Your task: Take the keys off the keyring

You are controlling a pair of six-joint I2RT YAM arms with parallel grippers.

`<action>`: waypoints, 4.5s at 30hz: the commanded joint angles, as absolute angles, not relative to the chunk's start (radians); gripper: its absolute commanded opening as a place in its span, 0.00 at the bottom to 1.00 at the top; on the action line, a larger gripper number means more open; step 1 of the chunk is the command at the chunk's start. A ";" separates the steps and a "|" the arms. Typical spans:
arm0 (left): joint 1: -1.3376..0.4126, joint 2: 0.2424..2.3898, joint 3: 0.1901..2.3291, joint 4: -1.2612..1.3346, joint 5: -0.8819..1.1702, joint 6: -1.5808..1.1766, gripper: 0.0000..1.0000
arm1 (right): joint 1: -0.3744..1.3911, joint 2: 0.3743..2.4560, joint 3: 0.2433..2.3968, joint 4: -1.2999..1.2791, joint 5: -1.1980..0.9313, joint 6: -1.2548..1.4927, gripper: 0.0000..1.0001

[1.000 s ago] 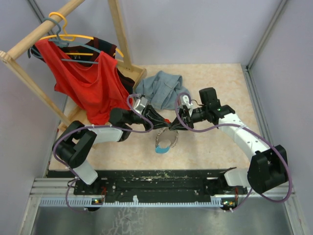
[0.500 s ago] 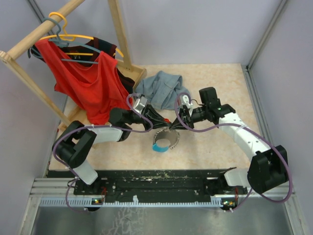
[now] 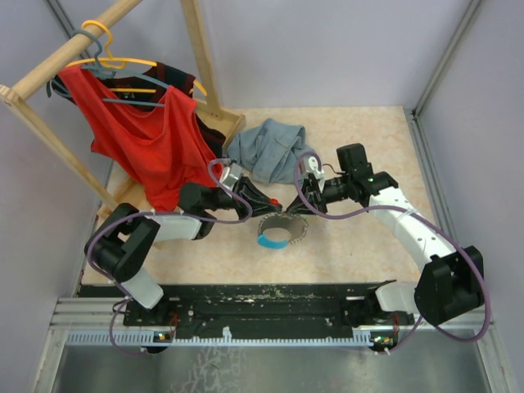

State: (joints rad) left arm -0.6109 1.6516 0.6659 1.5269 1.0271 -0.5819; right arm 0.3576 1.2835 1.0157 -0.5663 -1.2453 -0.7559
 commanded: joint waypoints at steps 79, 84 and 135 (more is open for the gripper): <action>-0.604 1.636 0.727 1.790 0.971 -0.618 0.00 | 0.454 1.269 1.004 -0.325 -1.119 -0.564 0.25; -0.610 1.634 0.719 1.790 0.943 -0.610 0.00 | 0.454 1.267 1.003 -0.292 -1.099 -0.502 0.26; -0.681 1.574 0.601 1.789 0.650 -0.548 0.00 | 0.454 1.262 1.011 -0.210 -0.963 -0.360 0.18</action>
State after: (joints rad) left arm -0.6617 1.6115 0.6052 1.5253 0.6754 -0.5453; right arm 0.4450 1.2846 0.9756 -0.2474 -0.9546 -0.3515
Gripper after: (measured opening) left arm 0.015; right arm 0.184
